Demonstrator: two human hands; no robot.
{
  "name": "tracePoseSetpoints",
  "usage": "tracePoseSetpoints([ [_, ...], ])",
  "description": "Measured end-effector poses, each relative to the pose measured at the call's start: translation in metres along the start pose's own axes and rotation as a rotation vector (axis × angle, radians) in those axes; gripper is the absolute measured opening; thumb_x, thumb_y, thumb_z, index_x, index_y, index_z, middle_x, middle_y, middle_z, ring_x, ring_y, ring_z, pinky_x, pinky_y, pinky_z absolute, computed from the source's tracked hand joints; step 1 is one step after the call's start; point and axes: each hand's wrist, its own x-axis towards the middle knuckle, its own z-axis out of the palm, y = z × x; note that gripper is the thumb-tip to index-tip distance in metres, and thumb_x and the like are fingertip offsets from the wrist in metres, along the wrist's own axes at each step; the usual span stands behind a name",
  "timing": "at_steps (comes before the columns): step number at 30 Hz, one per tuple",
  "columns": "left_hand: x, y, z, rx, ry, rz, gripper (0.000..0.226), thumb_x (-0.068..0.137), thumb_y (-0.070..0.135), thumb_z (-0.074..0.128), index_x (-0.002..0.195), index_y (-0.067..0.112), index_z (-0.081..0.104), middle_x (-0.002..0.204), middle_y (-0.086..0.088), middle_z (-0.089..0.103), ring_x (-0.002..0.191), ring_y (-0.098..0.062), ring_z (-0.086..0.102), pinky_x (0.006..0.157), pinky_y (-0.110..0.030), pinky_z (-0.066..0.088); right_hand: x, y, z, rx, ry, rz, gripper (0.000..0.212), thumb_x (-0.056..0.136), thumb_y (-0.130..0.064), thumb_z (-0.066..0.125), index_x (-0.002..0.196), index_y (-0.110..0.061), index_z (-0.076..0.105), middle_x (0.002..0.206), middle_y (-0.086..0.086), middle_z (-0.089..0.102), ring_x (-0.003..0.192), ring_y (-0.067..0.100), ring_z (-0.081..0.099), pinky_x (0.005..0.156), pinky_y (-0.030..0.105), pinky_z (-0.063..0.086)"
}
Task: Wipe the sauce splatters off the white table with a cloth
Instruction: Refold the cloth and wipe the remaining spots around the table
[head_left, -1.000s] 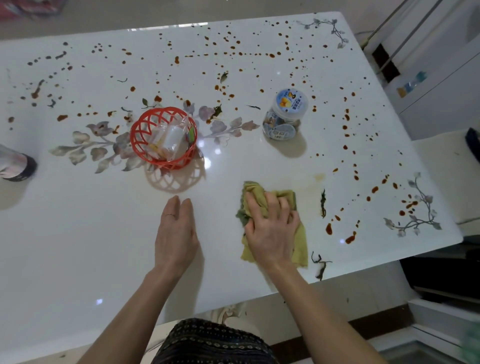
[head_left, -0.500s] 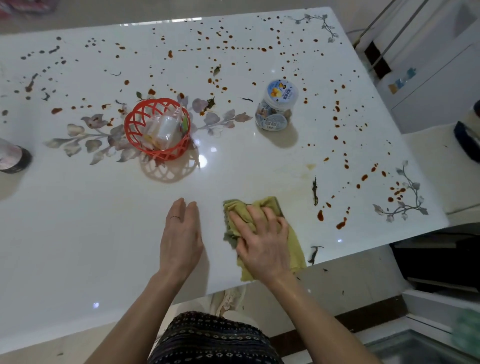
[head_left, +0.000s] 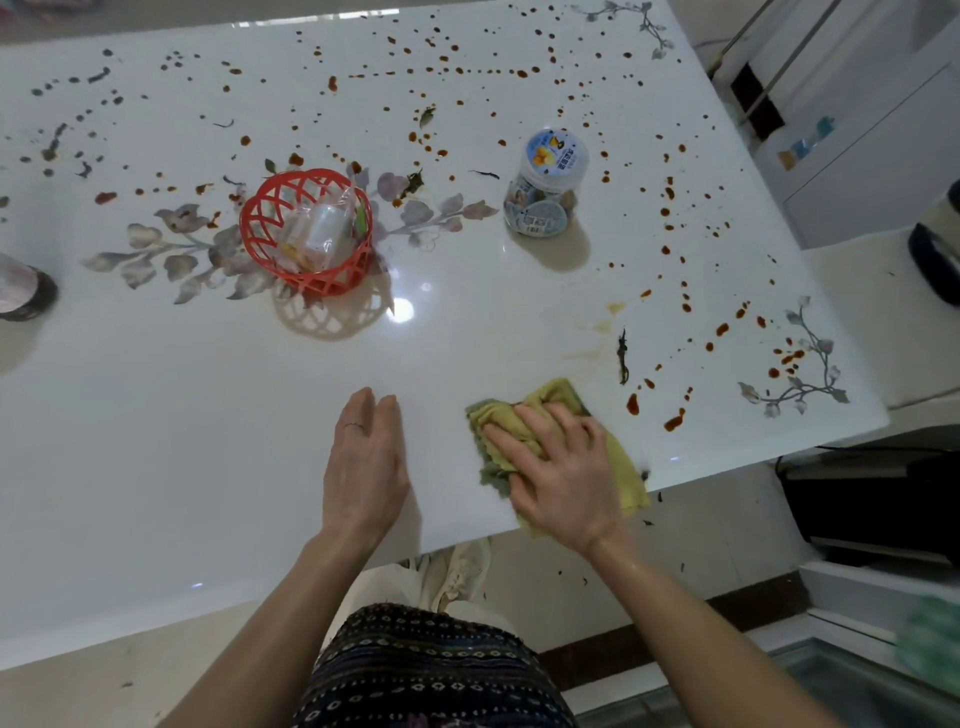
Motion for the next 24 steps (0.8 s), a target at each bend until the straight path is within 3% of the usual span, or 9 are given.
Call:
tracePoseSetpoints([
  [4, -0.004, 0.003, -0.006, 0.007, 0.059, 0.044, 0.048, 0.084, -0.004, 0.046, 0.13, 0.003, 0.041, 0.143, -0.023, 0.032, 0.132, -0.036, 0.031, 0.098, -0.046, 0.042, 0.011, 0.029, -0.002, -0.029, -0.017, 0.192, 0.05, 0.089, -0.038, 0.049, 0.139, -0.034, 0.057, 0.141, 0.003, 0.054, 0.124, 0.033, 0.048, 0.098, 0.053, 0.037],
  [7, -0.007, 0.014, -0.006, -0.082, 0.087, 0.035, 0.046, 0.086, -0.003, 0.046, 0.131, 0.005, 0.043, 0.139, -0.019, 0.037, 0.126, -0.032, 0.039, 0.094, -0.041, 0.044, 0.023, 0.015, -0.007, 0.126, 0.019, 0.322, 0.046, 0.092, -0.034, 0.046, 0.136, -0.032, 0.059, 0.139, 0.0, 0.055, 0.123, 0.03, 0.047, 0.095, 0.051, 0.038],
  [12, -0.003, 0.031, -0.001, -0.235, 0.083, 0.026, 0.045, 0.088, 0.0, 0.047, 0.132, 0.007, 0.044, 0.13, -0.013, 0.045, 0.116, -0.026, 0.047, 0.093, -0.031, 0.04, 0.026, -0.024, -0.014, 0.314, -0.049, 0.124, 0.062, 0.089, -0.049, 0.053, 0.148, -0.033, 0.044, 0.154, 0.003, 0.039, 0.139, 0.026, 0.036, 0.108, 0.046, 0.03],
  [15, 0.007, 0.03, 0.0, -0.232, 0.04, -0.024, 0.042, 0.09, 0.011, 0.051, 0.131, 0.008, 0.043, 0.125, -0.013, 0.047, 0.111, -0.028, 0.049, 0.091, -0.036, 0.043, 0.023, -0.023, -0.022, 0.394, 0.076, 0.373, 0.059, 0.085, -0.048, 0.055, 0.14, -0.026, 0.054, 0.148, 0.004, 0.044, 0.138, 0.021, 0.035, 0.112, 0.043, 0.027],
  [18, 0.02, 0.035, 0.004, -0.185, -0.031, -0.037, 0.027, 0.087, 0.019, 0.056, 0.112, 0.008, 0.052, 0.107, -0.009, 0.049, 0.094, -0.025, 0.05, 0.078, -0.033, 0.043, 0.022, -0.028, -0.024, 0.382, 0.184, 0.509, 0.046, 0.09, -0.04, 0.052, 0.128, -0.017, 0.062, 0.128, 0.003, 0.055, 0.12, 0.018, 0.043, 0.099, 0.037, 0.042],
  [21, 0.032, 0.044, 0.008, -0.163, -0.088, -0.059, 0.011, 0.082, 0.017, 0.059, 0.09, 0.014, 0.052, 0.093, -0.003, 0.046, 0.084, -0.022, 0.048, 0.067, -0.028, 0.037, 0.031, -0.039, -0.02, 0.336, 0.117, 0.493, 0.038, 0.089, -0.037, 0.061, 0.121, -0.018, 0.064, 0.121, -0.001, 0.057, 0.114, 0.017, 0.045, 0.093, 0.032, 0.04],
  [24, 0.037, 0.044, 0.01, -0.177, -0.109, -0.073, 0.016, 0.078, 0.017, 0.063, 0.077, 0.016, 0.047, 0.086, -0.003, 0.047, 0.075, -0.019, 0.046, 0.058, -0.025, 0.031, 0.039, -0.04, -0.018, 0.378, 0.102, 0.586, 0.028, 0.084, -0.028, 0.073, 0.111, -0.022, 0.067, 0.115, -0.006, 0.057, 0.111, 0.015, 0.045, 0.093, 0.03, 0.035],
])
